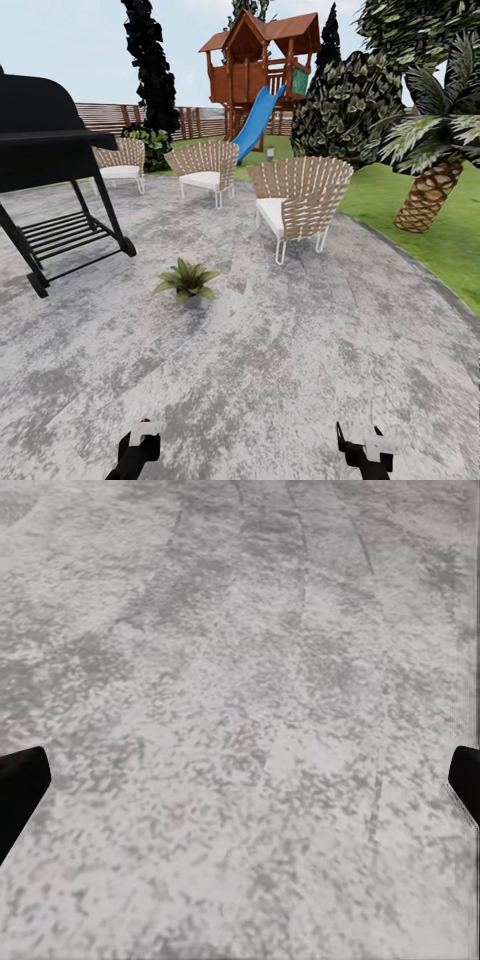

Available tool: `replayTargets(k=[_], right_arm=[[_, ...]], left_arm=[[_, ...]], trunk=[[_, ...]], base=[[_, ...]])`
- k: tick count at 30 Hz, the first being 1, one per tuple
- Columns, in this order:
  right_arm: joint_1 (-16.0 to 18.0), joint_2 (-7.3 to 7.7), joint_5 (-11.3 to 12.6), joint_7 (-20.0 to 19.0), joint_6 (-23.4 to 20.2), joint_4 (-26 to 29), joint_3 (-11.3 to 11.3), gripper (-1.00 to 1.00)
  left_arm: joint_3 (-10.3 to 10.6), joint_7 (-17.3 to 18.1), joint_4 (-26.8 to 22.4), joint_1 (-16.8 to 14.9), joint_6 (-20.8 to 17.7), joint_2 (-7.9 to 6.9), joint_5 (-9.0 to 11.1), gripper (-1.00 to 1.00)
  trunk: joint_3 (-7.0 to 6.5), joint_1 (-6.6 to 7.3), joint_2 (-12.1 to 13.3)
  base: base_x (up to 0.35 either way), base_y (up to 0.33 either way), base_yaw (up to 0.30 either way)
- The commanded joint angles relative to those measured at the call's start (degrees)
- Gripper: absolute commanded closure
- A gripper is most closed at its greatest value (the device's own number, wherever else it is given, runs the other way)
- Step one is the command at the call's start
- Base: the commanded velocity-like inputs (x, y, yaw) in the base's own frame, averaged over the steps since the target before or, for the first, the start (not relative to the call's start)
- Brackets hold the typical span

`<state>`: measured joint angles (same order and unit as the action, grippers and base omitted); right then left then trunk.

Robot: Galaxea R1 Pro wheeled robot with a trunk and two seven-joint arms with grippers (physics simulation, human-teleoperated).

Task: Pick up the pesticide atomizer in the garden and spray insectifuge to fully cover both potted plants in the garden.

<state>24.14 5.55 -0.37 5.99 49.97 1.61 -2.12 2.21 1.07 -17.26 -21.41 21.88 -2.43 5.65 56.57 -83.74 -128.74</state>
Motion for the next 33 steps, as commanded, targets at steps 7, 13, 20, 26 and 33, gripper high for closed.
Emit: replayTargets(k=[7, 13, 20, 26, 33], right_arm=[[0.0, -0.01, -0.1, 0.0, 0.1, 0.0, -0.2, -1.0], [0.0, -0.01, -0.1, 0.0, 0.1, 0.0, -0.2, -1.0], [0.0, -0.01, -0.1, 0.0, 0.1, 0.0, -0.2, -1.0], [0.0, -0.01, -0.1, 0.0, 0.1, 0.0, -0.2, -1.0], [0.0, -0.01, -0.1, 0.0, 0.1, 0.0, -0.2, -1.0]], left_arm=[[0.2, 0.1, 0.0, 0.0, 0.2, -0.03, 0.6, 1.0], [0.2, 0.1, 0.0, 0.0, 0.2, -0.03, 0.6, 1.0], [0.2, 0.1, 0.0, 0.0, 0.2, -0.03, 0.6, 1.0], [0.2, 0.1, 0.0, 0.0, 0.2, -0.03, 0.6, 1.0], [0.2, 0.1, 0.0, 0.0, 0.2, -0.03, 0.6, 1.0]], trunk=[[0.05, -0.01, 0.0], [0.05, -0.01, 0.0], [0.05, -0.01, 0.0], [0.05, -0.01, 0.0], [0.05, -0.01, 0.0]], base=[[0.15, -0.239, 0.0], [0.148, -0.239, 0.006], [0.148, -0.239, 0.172], [0.148, -0.239, 0.271], [0.148, -0.239, 0.276]])
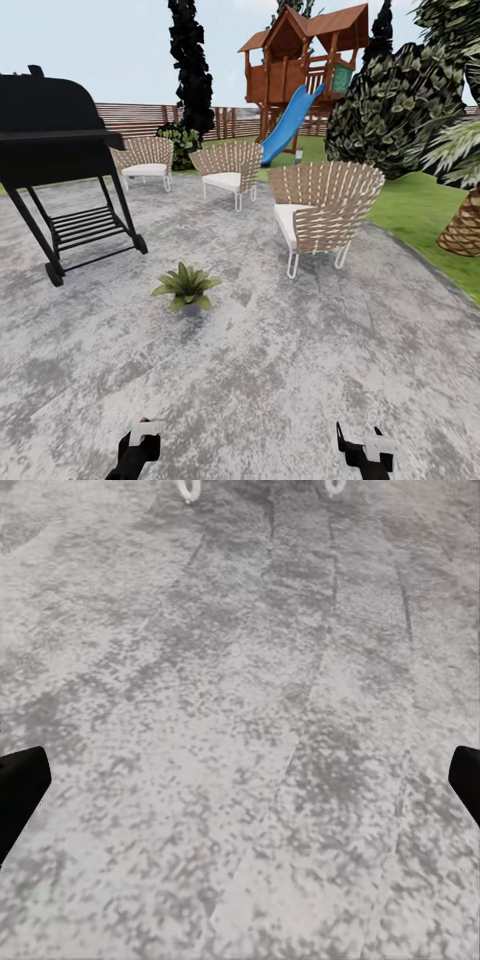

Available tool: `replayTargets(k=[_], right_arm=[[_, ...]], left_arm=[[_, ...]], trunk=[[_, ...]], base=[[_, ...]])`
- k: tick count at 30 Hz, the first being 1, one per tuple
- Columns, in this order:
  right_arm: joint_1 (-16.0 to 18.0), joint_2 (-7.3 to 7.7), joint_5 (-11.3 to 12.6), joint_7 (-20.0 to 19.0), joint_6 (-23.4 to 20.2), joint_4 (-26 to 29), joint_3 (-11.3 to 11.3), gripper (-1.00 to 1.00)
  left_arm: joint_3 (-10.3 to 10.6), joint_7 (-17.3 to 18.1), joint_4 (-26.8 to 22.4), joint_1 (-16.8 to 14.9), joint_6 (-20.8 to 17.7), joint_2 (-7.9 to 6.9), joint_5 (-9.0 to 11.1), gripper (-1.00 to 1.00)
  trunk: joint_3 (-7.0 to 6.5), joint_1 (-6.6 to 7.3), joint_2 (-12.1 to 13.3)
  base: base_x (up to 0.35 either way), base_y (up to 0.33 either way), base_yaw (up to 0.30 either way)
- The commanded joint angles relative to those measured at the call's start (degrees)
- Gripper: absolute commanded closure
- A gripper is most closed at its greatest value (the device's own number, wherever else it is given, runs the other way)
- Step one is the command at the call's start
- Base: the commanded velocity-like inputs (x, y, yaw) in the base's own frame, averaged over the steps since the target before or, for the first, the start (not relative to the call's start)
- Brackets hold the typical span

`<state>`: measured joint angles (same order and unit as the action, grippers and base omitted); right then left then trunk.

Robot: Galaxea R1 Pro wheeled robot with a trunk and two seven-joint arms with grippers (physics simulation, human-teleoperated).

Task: Pick up the pesticide atomizer in the garden and spray insectifuge to fully cover both potted plants in the garden.

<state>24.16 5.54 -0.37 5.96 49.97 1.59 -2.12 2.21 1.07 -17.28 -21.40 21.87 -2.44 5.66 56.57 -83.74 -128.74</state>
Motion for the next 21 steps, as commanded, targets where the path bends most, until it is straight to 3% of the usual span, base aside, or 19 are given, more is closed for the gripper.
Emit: replayTargets(k=[1, 21], right_arm=[[0.0, 0.0, -0.1, 0.0, 0.1, 0.0, -0.2, -1.0], [0.0, 0.0, -0.1, 0.0, 0.1, 0.0, -0.2, -1.0]], left_arm=[[0.2, 0.1, 0.1, 0.0, 0.2, -0.02, 0.6, 1.0], [0.2, 0.1, 0.1, 0.0, 0.2, -0.02, 0.6, 1.0]], trunk=[[0.05, 0.0, 0.0], [0.05, 0.0, 0.0]], base=[[0.148, -0.239, 0.277], [0.147, -0.239, 0.277]])
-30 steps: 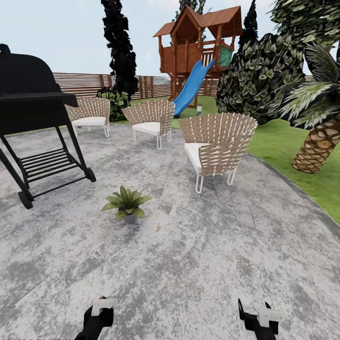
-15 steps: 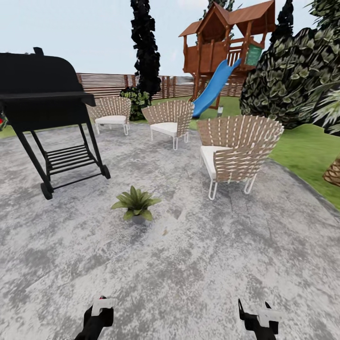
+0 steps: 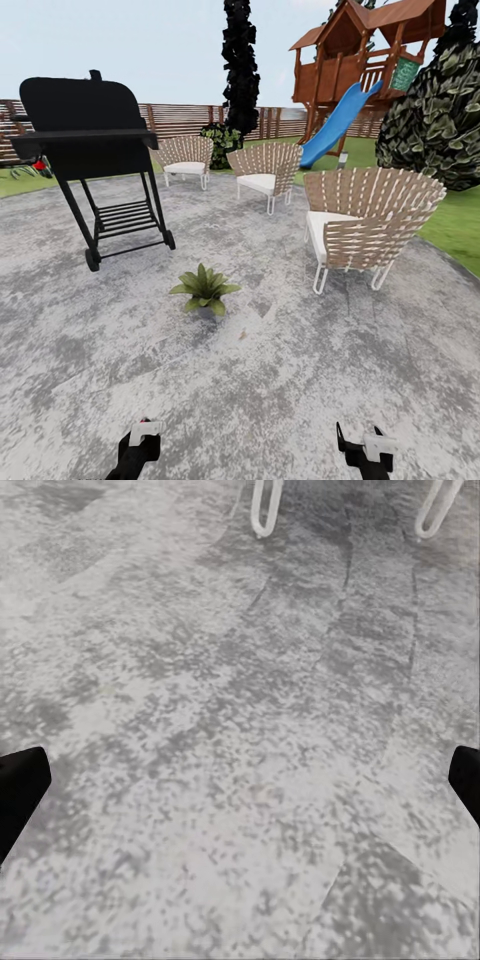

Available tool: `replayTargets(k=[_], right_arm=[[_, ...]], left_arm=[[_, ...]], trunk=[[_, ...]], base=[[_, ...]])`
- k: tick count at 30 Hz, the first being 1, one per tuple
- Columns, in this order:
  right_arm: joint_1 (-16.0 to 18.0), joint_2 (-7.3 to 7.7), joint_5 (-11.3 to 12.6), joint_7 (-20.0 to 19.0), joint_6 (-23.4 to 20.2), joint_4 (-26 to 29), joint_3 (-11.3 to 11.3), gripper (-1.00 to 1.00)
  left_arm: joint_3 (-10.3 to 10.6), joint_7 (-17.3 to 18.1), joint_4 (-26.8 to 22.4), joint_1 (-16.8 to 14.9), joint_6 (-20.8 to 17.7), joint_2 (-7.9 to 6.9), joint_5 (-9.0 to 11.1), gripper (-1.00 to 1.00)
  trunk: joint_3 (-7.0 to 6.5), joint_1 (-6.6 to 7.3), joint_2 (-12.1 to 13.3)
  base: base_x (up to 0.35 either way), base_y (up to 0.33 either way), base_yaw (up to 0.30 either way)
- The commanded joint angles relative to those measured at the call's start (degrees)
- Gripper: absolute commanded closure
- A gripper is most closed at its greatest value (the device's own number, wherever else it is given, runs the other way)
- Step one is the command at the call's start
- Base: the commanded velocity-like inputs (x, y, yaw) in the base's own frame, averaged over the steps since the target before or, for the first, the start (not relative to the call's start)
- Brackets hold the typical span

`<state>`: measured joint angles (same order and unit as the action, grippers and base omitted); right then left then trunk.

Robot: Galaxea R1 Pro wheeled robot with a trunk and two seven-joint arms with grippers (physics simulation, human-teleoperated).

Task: Pick up the pesticide atomizer in the garden and spray insectifuge to fully cover both potted plants in the garden.

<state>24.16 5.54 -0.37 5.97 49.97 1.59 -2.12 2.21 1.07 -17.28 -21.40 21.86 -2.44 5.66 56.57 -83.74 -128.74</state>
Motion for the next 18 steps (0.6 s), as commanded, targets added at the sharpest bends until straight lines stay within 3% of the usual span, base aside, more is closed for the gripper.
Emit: replayTargets(k=[1, 18], right_arm=[[0.0, 0.0, -0.1, 0.0, 0.1, 0.0, -0.2, -1.0], [0.0, 0.0, -0.1, 0.0, 0.1, 0.0, -0.2, -1.0]], left_arm=[[0.2, 0.1, 0.1, 0.0, 0.2, -0.02, 0.6, 1.0], [0.2, 0.1, 0.1, 0.0, 0.1, -0.02, 0.6, 1.0]], trunk=[[0.05, 0.0, 0.0], [0.05, 0.0, 0.0]], base=[[0.148, -0.239, 0.277], [0.154, -0.239, 0.276]])
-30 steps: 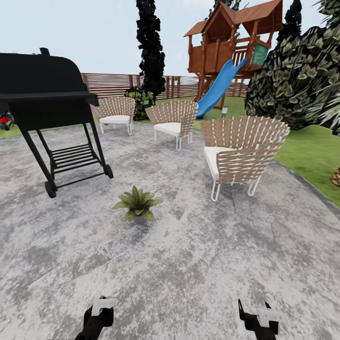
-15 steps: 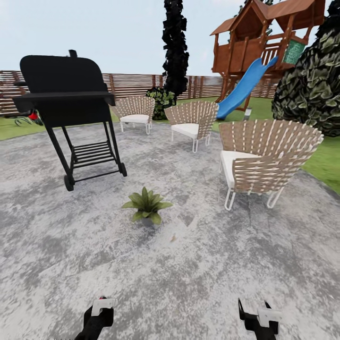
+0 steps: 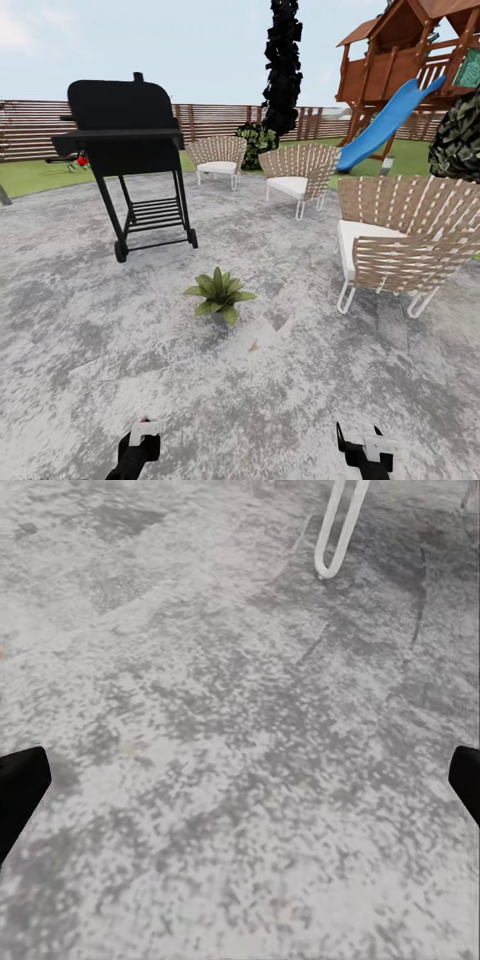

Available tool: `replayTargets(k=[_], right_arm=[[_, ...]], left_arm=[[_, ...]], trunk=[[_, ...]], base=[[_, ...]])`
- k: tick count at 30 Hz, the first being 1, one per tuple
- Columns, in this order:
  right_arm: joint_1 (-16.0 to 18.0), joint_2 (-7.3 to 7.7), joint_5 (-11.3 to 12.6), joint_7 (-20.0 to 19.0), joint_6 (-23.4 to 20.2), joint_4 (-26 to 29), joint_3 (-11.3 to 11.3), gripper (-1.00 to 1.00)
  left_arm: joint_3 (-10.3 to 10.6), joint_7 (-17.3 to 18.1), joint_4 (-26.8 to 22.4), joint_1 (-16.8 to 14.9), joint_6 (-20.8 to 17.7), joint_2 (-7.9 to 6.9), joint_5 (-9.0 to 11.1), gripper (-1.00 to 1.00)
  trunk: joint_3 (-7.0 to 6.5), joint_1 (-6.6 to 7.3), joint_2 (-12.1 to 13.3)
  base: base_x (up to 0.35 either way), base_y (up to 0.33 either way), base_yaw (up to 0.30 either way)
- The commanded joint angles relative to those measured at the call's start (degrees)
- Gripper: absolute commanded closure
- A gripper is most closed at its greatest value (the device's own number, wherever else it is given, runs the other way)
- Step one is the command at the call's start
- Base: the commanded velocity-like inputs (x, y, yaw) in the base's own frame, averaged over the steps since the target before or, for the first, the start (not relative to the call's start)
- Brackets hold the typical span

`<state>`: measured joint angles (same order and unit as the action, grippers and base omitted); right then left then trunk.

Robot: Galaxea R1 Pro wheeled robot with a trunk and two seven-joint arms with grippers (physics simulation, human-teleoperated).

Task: Pick up the pesticide atomizer in the garden and spray insectifuge to fully cover both potted plants in the garden.

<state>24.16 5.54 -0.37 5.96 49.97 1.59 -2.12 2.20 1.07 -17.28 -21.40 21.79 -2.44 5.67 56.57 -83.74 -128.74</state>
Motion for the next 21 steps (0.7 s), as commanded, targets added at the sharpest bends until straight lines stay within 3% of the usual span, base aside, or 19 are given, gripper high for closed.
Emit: replayTargets(k=[1, 16, 21], right_arm=[[0.0, 0.0, -0.1, 0.0, 0.1, 0.0, -0.2, -1.0], [0.0, 0.0, -0.1, 0.0, 0.1, 0.0, -0.2, -1.0], [0.0, 0.0, -0.1, 0.0, 0.1, 0.0, -0.2, -1.0]], left_arm=[[0.3, 0.1, 0.1, 0.0, 0.2, -0.02, 0.6, 1.0], [0.3, 0.1, 0.1, 0.0, 0.2, -0.02, 0.6, 1.0], [0.3, 0.1, 0.1, 0.0, 0.2, -0.02, 0.6, 1.0]], trunk=[[0.05, -0.01, 0.0], [0.05, -0.01, 0.0], [0.05, -0.01, 0.0]], base=[[0.159, -0.233, 0.276], [0.032, -0.036, 0.274], [0.167, -0.108, 0.054]])
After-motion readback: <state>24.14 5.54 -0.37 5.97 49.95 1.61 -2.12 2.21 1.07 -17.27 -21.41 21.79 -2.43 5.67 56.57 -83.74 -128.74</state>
